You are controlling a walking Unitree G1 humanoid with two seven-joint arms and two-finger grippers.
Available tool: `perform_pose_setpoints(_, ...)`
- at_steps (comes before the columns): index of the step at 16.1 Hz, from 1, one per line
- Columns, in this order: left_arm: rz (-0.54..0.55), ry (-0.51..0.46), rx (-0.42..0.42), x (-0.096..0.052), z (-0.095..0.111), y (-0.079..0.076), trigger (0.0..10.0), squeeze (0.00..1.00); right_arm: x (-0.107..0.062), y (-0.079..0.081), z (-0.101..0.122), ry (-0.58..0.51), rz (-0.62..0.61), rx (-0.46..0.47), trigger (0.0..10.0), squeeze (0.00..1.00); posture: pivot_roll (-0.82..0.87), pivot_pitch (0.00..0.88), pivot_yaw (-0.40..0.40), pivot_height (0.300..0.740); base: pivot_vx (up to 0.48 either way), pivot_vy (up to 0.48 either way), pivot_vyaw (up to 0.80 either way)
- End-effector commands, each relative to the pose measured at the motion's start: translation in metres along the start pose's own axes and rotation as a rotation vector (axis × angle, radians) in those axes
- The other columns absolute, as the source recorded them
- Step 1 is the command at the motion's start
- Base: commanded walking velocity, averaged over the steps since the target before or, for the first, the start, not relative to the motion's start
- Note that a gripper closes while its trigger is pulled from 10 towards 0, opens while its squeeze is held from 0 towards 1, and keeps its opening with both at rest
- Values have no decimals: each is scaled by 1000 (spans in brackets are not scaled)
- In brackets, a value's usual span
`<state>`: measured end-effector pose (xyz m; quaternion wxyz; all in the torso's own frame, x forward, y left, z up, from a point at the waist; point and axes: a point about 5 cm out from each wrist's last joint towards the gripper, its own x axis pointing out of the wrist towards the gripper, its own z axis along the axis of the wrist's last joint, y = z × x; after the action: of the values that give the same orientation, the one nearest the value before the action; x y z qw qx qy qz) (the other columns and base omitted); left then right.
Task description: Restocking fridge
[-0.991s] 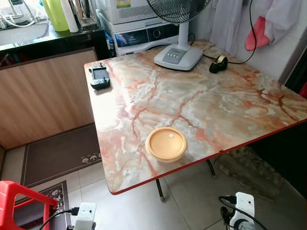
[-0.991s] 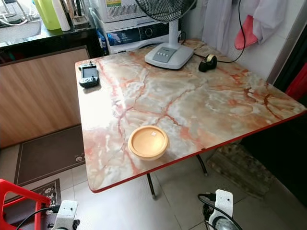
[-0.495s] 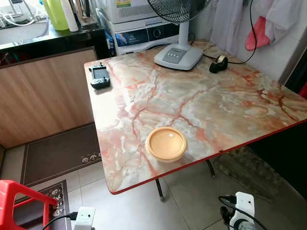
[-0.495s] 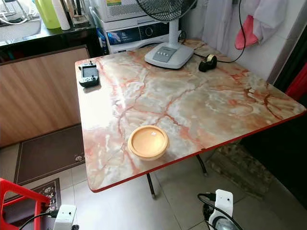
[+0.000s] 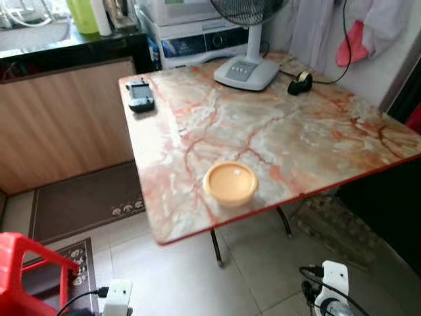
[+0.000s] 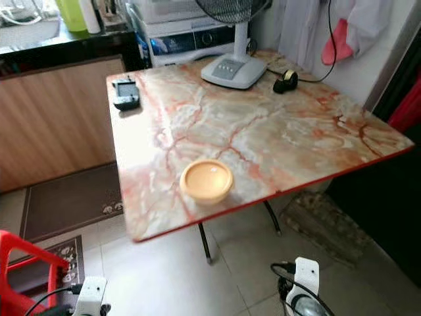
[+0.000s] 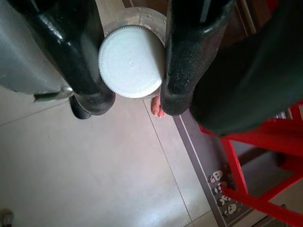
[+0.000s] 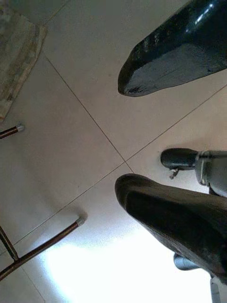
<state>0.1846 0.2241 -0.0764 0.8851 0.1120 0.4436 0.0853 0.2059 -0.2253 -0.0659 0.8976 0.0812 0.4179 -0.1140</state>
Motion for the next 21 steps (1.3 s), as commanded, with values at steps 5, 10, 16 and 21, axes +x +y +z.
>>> perform_pose_setpoints(5, 1, 18, 13, -1, -6, 3, 10000, 0, 0, 0, -2, 11, 1, 10, 10000, 0, 82, 0, 8, 740, -288, 0, 0)
perform_pose_setpoints(10, -3, 21, 22, -1, -7, 2, 10000, 0, 0, -1, -2, 10, -3, 17, 10000, 0, 86, 0, 8, 740, 0, 0, 0)
perform_pose_setpoints(16, -26, 40, 29, -2, -12, 0, 10000, 0, 0, -1, -4, 23, -1, 6, 10000, 0, 85, 0, 9, 740, 0, 0, -400)
perform_pose_setpoints(21, -41, 35, 35, -2, -11, -2, 10000, 0, 0, 0, -5, 32, 3, 0, 10000, 0, 81, 0, 15, 740, 0, 0, -800)
